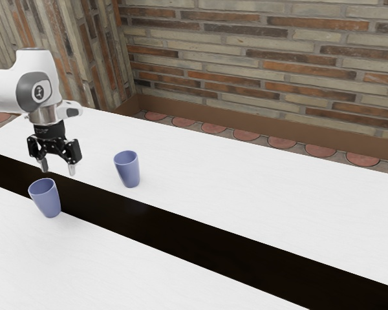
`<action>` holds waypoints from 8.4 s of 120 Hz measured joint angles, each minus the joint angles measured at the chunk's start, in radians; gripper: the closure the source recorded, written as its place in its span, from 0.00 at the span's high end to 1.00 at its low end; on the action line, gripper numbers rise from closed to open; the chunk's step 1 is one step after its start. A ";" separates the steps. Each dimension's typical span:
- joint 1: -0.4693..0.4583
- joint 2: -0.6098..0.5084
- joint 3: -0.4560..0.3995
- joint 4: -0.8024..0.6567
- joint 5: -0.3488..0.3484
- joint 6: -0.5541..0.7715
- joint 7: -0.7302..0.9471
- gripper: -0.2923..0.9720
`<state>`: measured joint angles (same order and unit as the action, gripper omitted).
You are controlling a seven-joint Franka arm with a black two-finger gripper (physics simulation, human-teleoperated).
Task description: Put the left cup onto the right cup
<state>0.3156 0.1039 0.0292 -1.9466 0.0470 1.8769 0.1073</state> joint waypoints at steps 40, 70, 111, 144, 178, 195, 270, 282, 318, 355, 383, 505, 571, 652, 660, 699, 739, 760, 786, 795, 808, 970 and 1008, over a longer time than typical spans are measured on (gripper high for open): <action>0.062 0.020 0.000 -0.027 0.015 0.016 0.028 0.74; 0.079 0.037 0.000 -0.029 0.031 0.035 0.049 0.74; 0.077 0.124 -0.004 0.023 0.048 0.073 0.077 0.73; 0.080 0.158 -0.006 0.029 0.049 0.095 0.091 0.73; 0.081 0.185 -0.003 0.029 0.048 0.107 0.101 0.73; 0.081 0.197 -0.002 0.029 0.047 0.113 0.104 0.73; 0.080 0.224 0.002 0.036 0.046 0.130 0.115 0.54; 0.080 0.224 0.004 0.036 0.045 0.130 0.116 0.49; 0.080 0.224 0.006 0.036 0.045 0.131 0.119 0.34; 0.080 0.225 0.009 0.040 0.045 0.131 0.121 0.21; 0.079 0.224 0.009 0.041 0.048 0.132 0.119 0.17; -0.049 0.052 -0.013 0.067 0.085 0.076 0.097 0.15; -0.058 0.040 -0.140 0.229 0.138 -0.071 0.059 0.15; -0.139 0.167 -0.189 0.459 0.201 -0.154 0.021 0.15; -0.141 0.190 -0.190 0.482 0.206 -0.156 0.019 0.15; -0.149 0.297 -0.209 0.590 0.233 -0.181 0.013 0.15; -0.144 0.338 -0.209 0.612 0.240 -0.187 0.010 0.15; -0.131 0.348 -0.215 0.614 0.247 -0.186 0.009 0.15; -0.108 0.362 -0.235 0.633 0.262 -0.185 0.008 0.15; -0.102 0.374 -0.248 0.646 0.270 -0.185 0.008 0.15; -0.099 0.390 -0.260 0.662 0.279 -0.186 0.008 0.15; -0.070 0.530 -0.293 0.746 0.316 -0.172 0.011 0.15; -0.068 0.546 -0.298 0.751 0.322 -0.169 0.012 0.15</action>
<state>0.2479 0.6496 -0.2689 -1.1955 0.3688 1.7077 0.1191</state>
